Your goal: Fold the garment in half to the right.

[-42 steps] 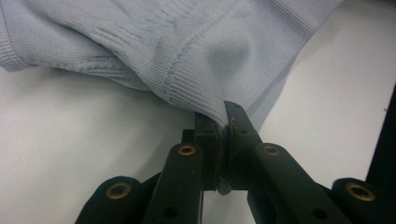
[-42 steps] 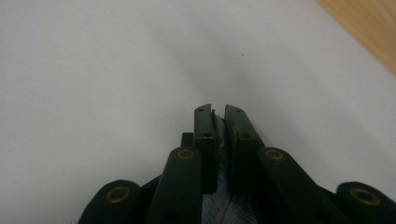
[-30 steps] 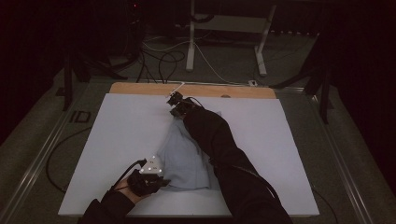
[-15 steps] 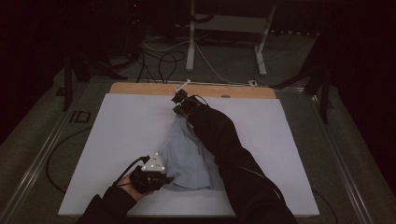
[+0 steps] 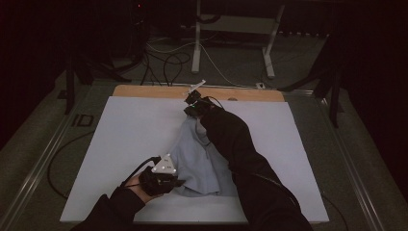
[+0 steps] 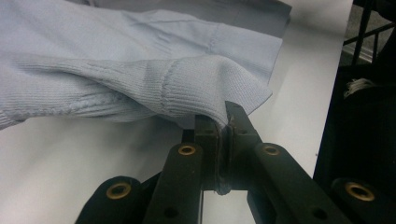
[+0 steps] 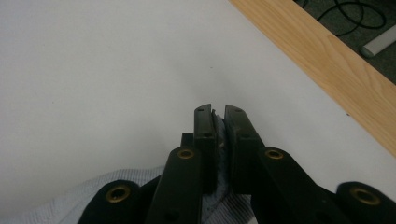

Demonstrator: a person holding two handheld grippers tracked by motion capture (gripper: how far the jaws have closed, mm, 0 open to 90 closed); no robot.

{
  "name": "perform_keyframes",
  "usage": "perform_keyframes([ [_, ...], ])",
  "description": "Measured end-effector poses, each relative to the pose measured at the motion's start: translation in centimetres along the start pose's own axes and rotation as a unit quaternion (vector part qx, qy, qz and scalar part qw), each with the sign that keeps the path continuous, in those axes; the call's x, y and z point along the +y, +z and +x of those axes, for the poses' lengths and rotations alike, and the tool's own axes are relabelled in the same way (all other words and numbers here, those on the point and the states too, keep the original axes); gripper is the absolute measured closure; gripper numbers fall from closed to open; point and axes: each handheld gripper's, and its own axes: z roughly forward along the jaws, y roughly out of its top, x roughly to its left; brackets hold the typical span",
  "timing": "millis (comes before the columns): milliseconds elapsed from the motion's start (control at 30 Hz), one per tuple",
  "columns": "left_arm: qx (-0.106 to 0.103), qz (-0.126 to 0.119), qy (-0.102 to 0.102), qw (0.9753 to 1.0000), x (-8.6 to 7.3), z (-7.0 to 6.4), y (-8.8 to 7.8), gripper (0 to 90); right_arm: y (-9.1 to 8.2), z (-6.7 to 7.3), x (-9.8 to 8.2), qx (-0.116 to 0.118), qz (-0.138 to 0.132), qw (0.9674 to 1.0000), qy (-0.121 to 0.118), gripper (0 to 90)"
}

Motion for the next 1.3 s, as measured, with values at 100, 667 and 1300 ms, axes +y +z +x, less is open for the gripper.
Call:
perform_keyframes([
  [100, -0.002, 0.0, 0.003, 1.0, 0.5, -0.1, 0.2, 87.4, -0.5, -0.4, -0.3, -0.001, -0.005, 1.0, 0.005, 84.6],
  [667, -0.022, 0.008, 0.036, 0.9991, 3.2, -0.8, 1.3, 87.4, -3.5, -2.5, -2.5, -0.007, -0.022, 0.9993, 0.03, 84.6],
  [1300, -0.042, 0.019, 0.075, 0.9962, 6.7, -2.1, 4.4, 87.4, -4.7, -4.9, -5.0, -0.01, -0.028, 0.9983, 0.049, 84.5],
])
